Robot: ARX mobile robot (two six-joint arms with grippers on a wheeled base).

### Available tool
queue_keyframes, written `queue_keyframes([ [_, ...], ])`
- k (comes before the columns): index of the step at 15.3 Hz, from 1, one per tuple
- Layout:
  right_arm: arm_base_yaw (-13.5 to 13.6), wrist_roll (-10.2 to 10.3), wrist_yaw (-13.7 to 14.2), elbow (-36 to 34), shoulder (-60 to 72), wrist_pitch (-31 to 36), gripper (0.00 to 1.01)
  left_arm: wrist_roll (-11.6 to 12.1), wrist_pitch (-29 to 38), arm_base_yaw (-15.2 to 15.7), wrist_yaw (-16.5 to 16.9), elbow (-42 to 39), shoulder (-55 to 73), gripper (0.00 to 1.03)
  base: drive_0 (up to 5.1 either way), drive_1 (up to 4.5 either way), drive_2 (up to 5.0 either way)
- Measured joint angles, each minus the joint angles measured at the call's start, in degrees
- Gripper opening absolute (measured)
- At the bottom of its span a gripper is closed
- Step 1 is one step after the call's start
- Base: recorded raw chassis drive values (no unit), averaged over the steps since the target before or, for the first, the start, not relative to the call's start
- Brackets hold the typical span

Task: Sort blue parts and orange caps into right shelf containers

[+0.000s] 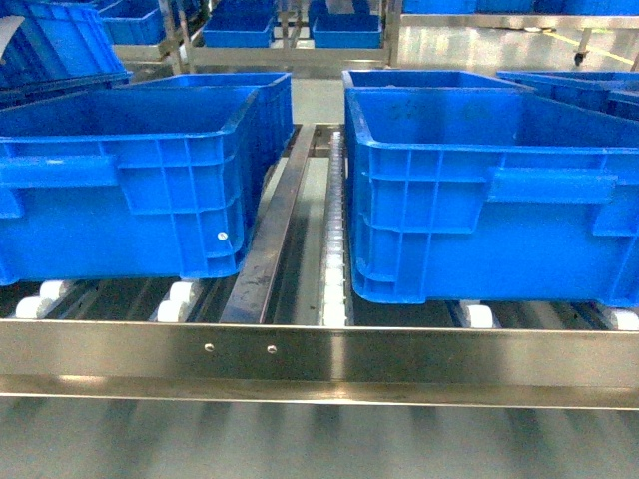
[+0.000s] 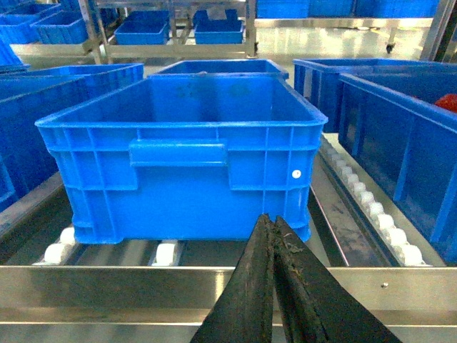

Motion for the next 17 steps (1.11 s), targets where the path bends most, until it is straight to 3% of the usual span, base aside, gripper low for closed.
queue_keyframes([
  [1, 0.0, 0.0, 0.0, 0.0, -3.5, -2.5, 0.02, 0.0, -1.7, 0.0, 0.0, -1.0, -2.6, 0.02, 0.0, 0.0, 0.0],
  [2, 0.0, 0.0, 0.0, 0.0, -5.9, -4.8, 0.02, 0.0, 1.8, 0.0, 0.0, -3.2, -2.9, 0.02, 0.0, 0.0, 0.0],
  [8, 0.0, 0.1, 0.0, 0.0, -18.6, -17.1, 0.02, 0.0, -14.5, 0.0, 0.0, -4.8, -20.0, 0.02, 0.0, 0.0, 0.0],
  [17, 0.0, 0.1, 0.0, 0.0, -27.1, -26.1, 0.02, 0.0, -27.8, 0.0, 0.0, -4.8, -34.0, 0.02, 0.0, 0.0, 0.0],
])
